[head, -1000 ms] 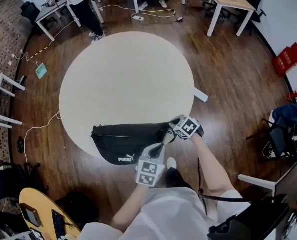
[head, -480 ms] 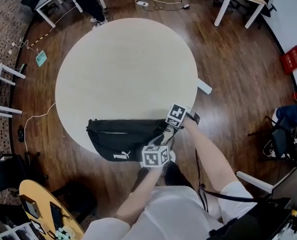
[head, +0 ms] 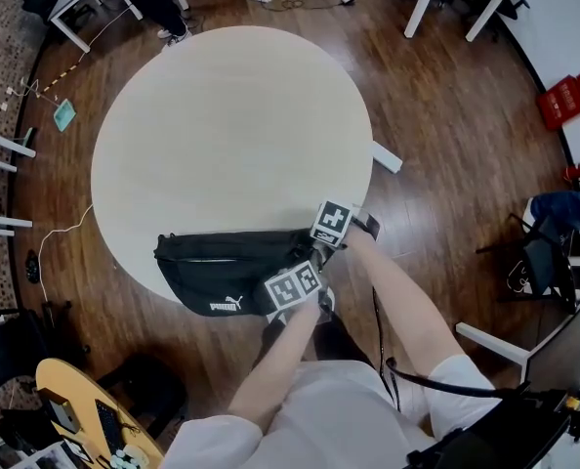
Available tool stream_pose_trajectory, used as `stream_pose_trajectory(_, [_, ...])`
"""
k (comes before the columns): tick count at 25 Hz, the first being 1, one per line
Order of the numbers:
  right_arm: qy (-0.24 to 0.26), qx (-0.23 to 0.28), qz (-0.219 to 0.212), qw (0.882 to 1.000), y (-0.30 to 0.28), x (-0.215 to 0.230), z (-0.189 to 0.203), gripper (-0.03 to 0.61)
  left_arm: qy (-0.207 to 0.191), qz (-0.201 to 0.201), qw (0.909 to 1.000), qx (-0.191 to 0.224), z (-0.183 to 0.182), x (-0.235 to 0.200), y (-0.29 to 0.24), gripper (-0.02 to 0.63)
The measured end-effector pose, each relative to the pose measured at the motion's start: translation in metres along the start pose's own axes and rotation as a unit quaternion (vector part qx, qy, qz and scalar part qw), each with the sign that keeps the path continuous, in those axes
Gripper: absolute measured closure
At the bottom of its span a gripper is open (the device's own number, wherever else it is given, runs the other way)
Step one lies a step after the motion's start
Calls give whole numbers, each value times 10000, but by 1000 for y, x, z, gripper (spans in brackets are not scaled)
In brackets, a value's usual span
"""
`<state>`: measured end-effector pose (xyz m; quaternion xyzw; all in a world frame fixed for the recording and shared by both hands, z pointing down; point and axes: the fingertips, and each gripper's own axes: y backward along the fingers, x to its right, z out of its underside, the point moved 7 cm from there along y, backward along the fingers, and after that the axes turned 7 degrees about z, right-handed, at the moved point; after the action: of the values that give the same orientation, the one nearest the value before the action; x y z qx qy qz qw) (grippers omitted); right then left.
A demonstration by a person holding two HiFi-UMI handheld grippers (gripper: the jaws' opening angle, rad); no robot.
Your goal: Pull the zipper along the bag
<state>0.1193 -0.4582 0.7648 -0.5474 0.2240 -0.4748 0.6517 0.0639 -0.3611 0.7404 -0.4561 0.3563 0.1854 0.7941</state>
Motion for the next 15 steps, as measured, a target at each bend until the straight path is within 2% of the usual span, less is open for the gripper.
stream_pose_trajectory(4, [9, 31, 176, 9998, 0, 0, 3, 588, -331, 206, 9989, -248, 2, 6, 19, 591])
stream_pose_trajectory(8, [-65, 123, 604, 9981, 1, -4, 9, 588, -410, 487, 9978, -208, -12, -4, 61, 591])
stream_pose_trajectory(13, [175, 197, 1155, 9930, -2, -17, 0, 588, -869, 753, 9933, 88, -49, -29, 131, 591])
stream_pose_trajectory(15, [249, 99, 1396, 9898, -4, -23, 0, 588, -992, 722, 9921, 245, -66, -50, 162, 591])
